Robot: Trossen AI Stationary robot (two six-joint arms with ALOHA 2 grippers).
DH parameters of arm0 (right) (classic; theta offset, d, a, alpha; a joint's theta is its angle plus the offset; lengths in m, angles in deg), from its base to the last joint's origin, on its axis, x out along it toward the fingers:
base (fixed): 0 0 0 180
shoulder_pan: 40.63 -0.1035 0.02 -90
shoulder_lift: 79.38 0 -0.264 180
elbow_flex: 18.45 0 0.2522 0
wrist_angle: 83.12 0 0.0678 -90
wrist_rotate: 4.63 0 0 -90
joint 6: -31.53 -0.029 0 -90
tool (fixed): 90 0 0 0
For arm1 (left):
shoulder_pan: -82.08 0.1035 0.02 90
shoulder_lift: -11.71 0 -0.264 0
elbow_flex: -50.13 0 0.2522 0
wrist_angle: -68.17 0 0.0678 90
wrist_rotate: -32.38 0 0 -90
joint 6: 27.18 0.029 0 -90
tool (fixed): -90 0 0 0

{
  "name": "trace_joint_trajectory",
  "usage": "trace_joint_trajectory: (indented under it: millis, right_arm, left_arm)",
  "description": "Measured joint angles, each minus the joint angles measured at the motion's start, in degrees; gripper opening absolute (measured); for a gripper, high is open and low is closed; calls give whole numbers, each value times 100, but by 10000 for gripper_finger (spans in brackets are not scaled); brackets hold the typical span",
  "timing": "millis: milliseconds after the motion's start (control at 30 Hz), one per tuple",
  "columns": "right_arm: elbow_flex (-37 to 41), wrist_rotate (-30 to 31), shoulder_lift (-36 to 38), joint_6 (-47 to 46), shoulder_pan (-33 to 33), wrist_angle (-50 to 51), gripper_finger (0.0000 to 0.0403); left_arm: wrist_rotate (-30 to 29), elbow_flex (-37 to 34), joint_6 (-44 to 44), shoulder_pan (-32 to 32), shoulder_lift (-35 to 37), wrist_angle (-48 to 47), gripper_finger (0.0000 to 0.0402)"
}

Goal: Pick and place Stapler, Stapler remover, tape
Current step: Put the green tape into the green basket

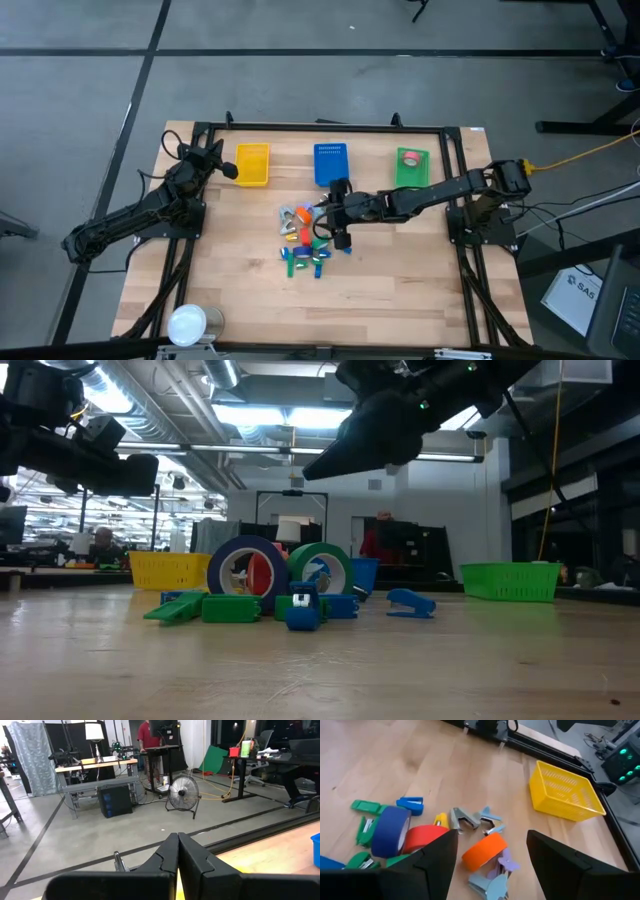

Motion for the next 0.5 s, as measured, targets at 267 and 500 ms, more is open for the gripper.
trace_joint_trajectory:
  millis: [267, 500]
  right_arm:
    - [0, 0, 8, 7, 48, 85, 243]
    - [0, 17, 8, 7, 284, -77, 243]
  left_arm:
    - [-1, 1, -2, 2, 0, 0, 1]
    - [-1, 0, -2, 0, -1, 0, 1]
